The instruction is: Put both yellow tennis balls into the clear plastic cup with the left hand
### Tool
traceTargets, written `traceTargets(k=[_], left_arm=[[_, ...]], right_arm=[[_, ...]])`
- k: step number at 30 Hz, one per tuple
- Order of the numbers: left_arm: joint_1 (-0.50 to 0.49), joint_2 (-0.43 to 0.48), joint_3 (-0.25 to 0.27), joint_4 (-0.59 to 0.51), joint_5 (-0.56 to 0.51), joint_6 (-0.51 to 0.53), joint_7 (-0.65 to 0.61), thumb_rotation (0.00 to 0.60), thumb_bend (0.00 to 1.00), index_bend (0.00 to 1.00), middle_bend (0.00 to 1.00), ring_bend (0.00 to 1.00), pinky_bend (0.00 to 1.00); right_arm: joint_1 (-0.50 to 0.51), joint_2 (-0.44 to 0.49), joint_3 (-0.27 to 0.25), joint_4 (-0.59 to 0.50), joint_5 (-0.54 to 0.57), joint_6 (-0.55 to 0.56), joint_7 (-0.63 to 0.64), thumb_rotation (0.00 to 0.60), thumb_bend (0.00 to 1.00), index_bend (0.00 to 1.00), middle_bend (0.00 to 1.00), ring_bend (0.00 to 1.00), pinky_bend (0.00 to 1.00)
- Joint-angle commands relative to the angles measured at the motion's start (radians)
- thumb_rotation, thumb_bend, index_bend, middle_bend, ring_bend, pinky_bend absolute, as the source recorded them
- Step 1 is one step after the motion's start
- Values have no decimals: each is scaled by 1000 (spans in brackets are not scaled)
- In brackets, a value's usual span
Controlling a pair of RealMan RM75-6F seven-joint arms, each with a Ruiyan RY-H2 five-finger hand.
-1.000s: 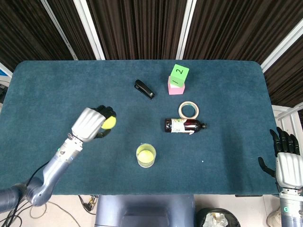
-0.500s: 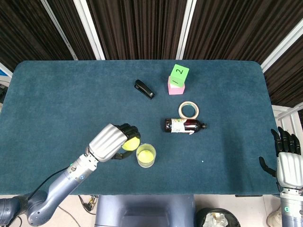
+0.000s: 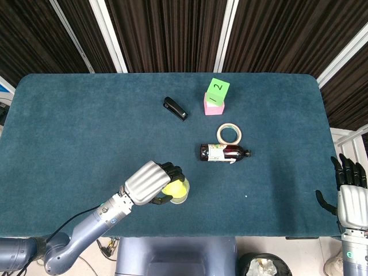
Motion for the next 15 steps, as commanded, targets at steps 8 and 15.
traceTargets(k=[8, 15], left_arm=[[-28, -53, 5, 20, -35, 13, 77, 600, 121, 363, 350, 348, 597], [-48, -62, 8, 7, -62, 16, 136, 600, 34, 334, 221, 209, 455]], right_arm=[[-1, 4, 3, -3, 5, -1, 7, 600, 352, 90, 0, 0, 0], [0, 4, 5, -6, 6, -1, 7, 600, 352, 90, 0, 0, 0]])
